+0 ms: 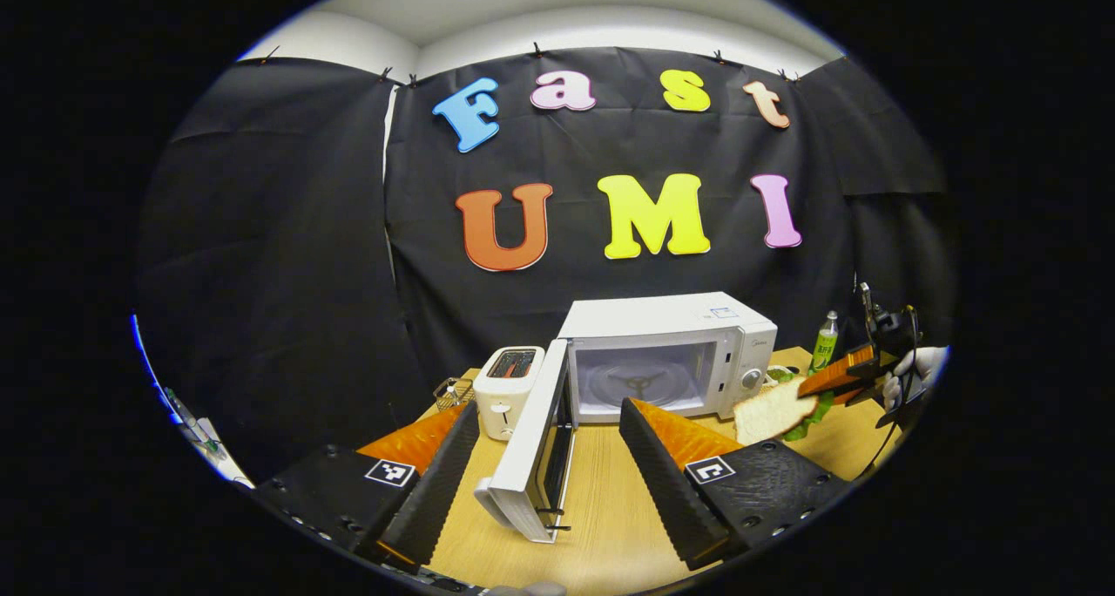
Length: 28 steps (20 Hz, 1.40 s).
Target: Open the microwave oven with the left hand, put the food in, and close the microwave oven.
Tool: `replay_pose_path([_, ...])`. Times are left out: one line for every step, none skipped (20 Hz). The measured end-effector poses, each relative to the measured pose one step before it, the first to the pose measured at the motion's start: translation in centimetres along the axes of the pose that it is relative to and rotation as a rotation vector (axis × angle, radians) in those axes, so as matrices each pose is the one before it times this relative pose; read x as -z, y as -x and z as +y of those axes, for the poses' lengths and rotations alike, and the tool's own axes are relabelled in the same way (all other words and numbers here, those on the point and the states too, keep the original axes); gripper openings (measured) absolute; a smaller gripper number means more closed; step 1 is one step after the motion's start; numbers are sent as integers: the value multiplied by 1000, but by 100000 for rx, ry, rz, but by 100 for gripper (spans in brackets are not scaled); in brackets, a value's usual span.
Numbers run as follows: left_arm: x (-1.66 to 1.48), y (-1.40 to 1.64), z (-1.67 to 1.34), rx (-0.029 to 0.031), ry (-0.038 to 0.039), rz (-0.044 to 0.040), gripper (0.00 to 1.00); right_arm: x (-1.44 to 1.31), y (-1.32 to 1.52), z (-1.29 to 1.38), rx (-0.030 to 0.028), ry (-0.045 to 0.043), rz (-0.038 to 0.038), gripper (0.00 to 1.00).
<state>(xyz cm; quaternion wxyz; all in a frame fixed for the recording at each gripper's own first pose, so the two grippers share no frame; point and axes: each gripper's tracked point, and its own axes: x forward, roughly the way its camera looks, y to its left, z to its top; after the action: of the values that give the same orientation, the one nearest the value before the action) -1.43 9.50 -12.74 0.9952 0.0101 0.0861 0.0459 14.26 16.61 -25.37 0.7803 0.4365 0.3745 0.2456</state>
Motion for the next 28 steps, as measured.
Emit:
replay_pose_path([41, 94, 123, 2076, 45, 250, 97, -2, -1278, 958, -1763, -1802, -5040, 35])
replay_pose_path([-246, 218, 71, 1816, 112, -792, 96, -31, -1388, 651, -1229, -2704, -5058, 35])
replay_pose_path([-231, 25, 293, 1409, -206, -910, 96, 189, -1506, 598, -1117, -2314, -5205, 35])
replay_pose_path([81, 158, 145, 887, -230, -179, 97, 220, -1584, 348, -577, -2321, -5062, 35])
replay_pose_path([265, -13, 275, 982, -91, 676, 97, 271, -1726, 119, 49, -2789, -5182, 36])
replay_pose_path([228, 3, 68, 980, -167, -66, 96, 764, -1761, 183, 115, -2034, -2532, 36])
replay_pose_path([206, -106, 136, 952, -154, 100, 97, 548, -1802, 462, -770, -2993, -3328, 35])
replay_pose_path([328, -129, 135, 1384, 48, 591, 96, 510, -1614, 568, -1765, -2960, -3376, 35])
replay_pose_path([271, -167, 121, 853, -136, 583, 96, 355, -1600, 334, -1080, -1385, -3998, 36])
replay_pose_path([336, -190, 237, 276, -180, 460, 96, 136, -1612, 1, 140, -1602, -5365, 36])
replay_pose_path([251, -106, 354, -93, -176, -181, 96, 317, -1534, -89, 526, -425, -5189, 36])
replay_pose_path([313, -143, 359, -213, -15, 287, 97, 47, -1560, 145, -447, -180, -5450, 36])
replay_pose_path([357, -239, 393, -13, -2, 768, 97, 244, -1359, 399, -796, -1415, -4715, 36])
replay_pose_path([367, -195, 286, 102, 18, 1021, 97, 247, -1328, -74, 588, -1152, -3787, 35])
replay_pose_path([264, -118, 420, -200, -302, 87, 97, 240, -1202, -580, 2058, -1672, -3027, 35])
replay_pose_path([319, -242, 345, -567, -45, 791, 96, 264, -1308, -804, 2682, -1467, -2612, 35])
replay_pose_path([216, -148, 277, -223, -7, 625, 97, 310, -1256, -629, 1828, -1840, -1329, 35])
replay_pose_path([43, -198, 365, -459, 53, 80, 97, 356, -1376, -518, 1387, -1878, -1065, 36])
replay_pose_path([36, -290, 126, -79, 157, 216, 96, 310, -1113, -308, 1119, 47, -462, 36])
replay_pose_path([193, -218, 224, 14, 48, 288, 96, 375, -1071, -296, 719, 1480, -368, 36])
replay_pose_path([157, -453, 102, 502, -98, 540, 97, 80, -904, -367, 441, 2198, -449, 27])
replay_pose_path([211, -394, 187, -55, -271, 1021, 97, -21, -881, -3, -1410, 996, -1136, 27])
replay_pose_path([-54, -440, 132, -115, -568, -6, 97, -30, -448, -128, 147, 1227, -270, 36])
replay_pose_path([-81, -186, 138, -86, -80, -307, 96, -256, -550, -250, 106, 1380, -1709, 37])
replay_pose_path([-22, -152, 172, 92, 408, 136, 97, -59, -469, 3, -195, 1686, -659, 38])
replay_pose_path([31, -43, 24, 134, 339, -8, 97, -21, -202, -350, 1912, 3057, -75, 40])
replay_pose_path([123, -193, 169, -349, 201, 261, 96, 172, -77, -506, 1898, 6614, -563, 42])
replay_pose_path([100, -87, 63, -116, 380, 376, 96, 210, -87, -610, 2298, 5344, -258, 33])
